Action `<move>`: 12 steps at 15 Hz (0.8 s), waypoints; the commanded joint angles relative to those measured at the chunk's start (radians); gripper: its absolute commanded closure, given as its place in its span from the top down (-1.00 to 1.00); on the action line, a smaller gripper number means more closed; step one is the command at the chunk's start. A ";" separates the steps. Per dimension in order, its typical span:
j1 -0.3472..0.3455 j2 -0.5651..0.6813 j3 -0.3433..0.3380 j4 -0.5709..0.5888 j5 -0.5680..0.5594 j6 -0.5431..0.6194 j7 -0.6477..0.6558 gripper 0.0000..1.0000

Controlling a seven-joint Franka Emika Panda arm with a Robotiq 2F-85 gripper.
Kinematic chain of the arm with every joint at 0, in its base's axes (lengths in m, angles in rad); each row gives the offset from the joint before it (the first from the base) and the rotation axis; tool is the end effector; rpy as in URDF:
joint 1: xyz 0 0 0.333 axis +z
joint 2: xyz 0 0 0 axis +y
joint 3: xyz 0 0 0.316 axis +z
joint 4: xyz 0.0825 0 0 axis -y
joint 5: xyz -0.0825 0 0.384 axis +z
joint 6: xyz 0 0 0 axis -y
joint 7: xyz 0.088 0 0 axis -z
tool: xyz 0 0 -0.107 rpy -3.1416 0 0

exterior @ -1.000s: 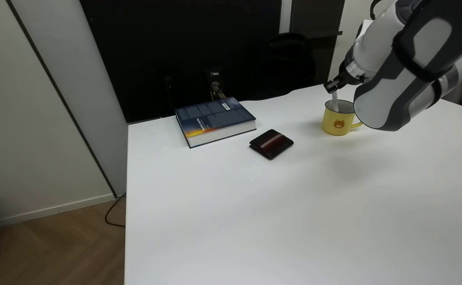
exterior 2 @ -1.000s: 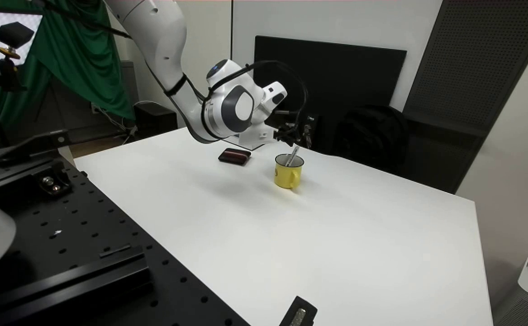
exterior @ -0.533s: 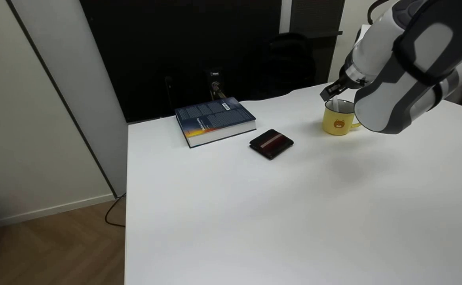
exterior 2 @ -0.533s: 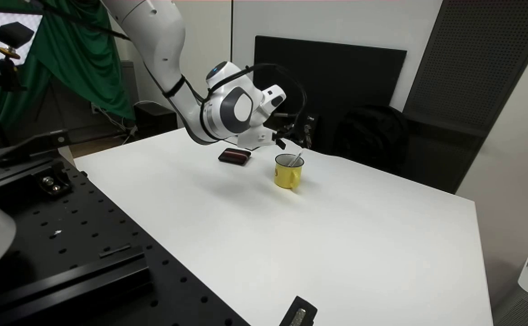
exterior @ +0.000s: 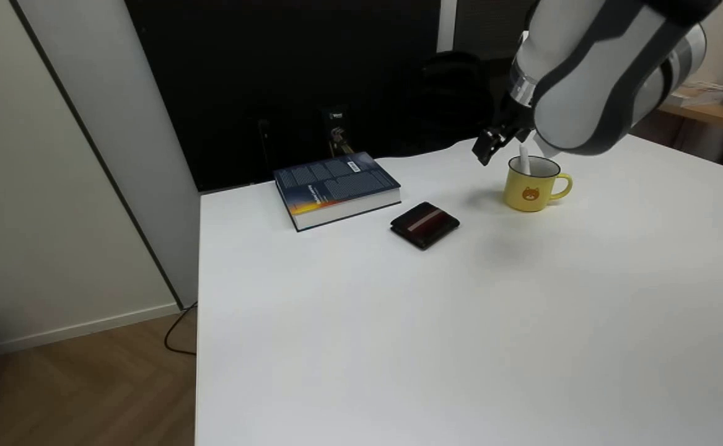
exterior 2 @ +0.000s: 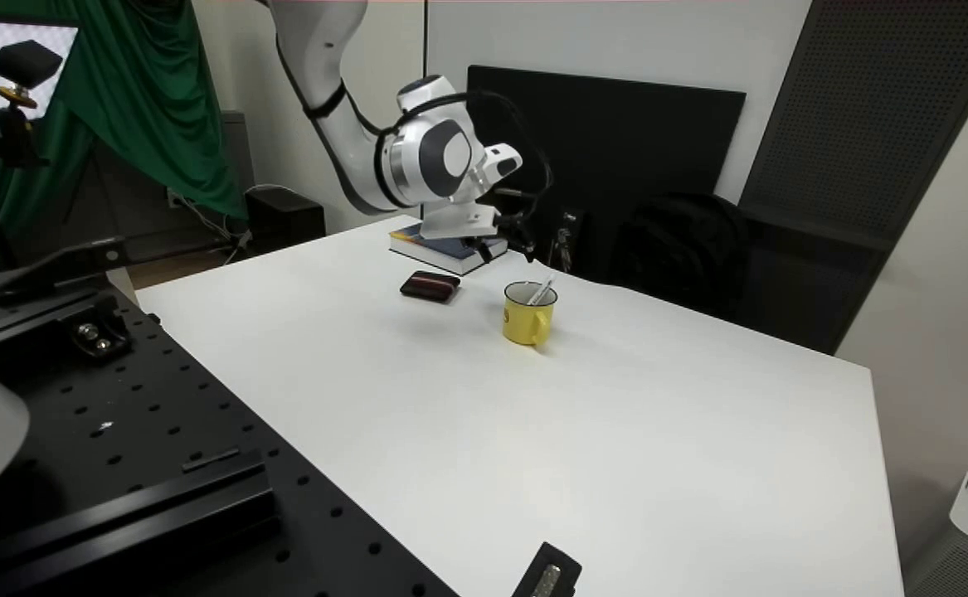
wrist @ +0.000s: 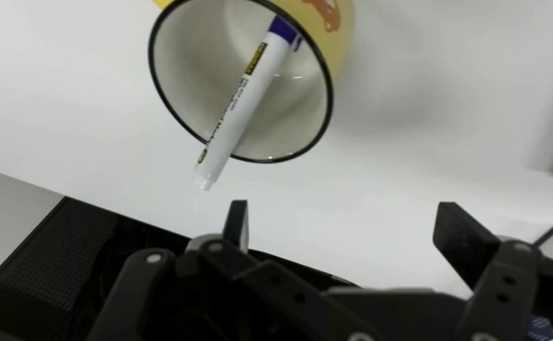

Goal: Put the marker in the yellow mug

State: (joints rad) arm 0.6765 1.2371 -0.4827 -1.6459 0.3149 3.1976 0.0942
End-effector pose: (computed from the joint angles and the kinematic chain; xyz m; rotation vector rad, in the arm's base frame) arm 0.6445 0.1392 0.0081 2.7716 0.2458 0.7393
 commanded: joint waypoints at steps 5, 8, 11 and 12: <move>-0.325 -0.219 0.339 0.033 -0.254 -0.429 -0.052 1.00; -0.425 -0.238 0.445 0.070 -0.272 -0.644 -0.075 1.00; -0.493 -0.235 0.515 0.123 -0.255 -0.868 -0.088 1.00; -0.508 -0.231 0.530 0.136 -0.253 -0.920 -0.095 1.00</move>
State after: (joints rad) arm 0.2259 1.0090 -0.0103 -1.5544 0.0654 2.4309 0.0069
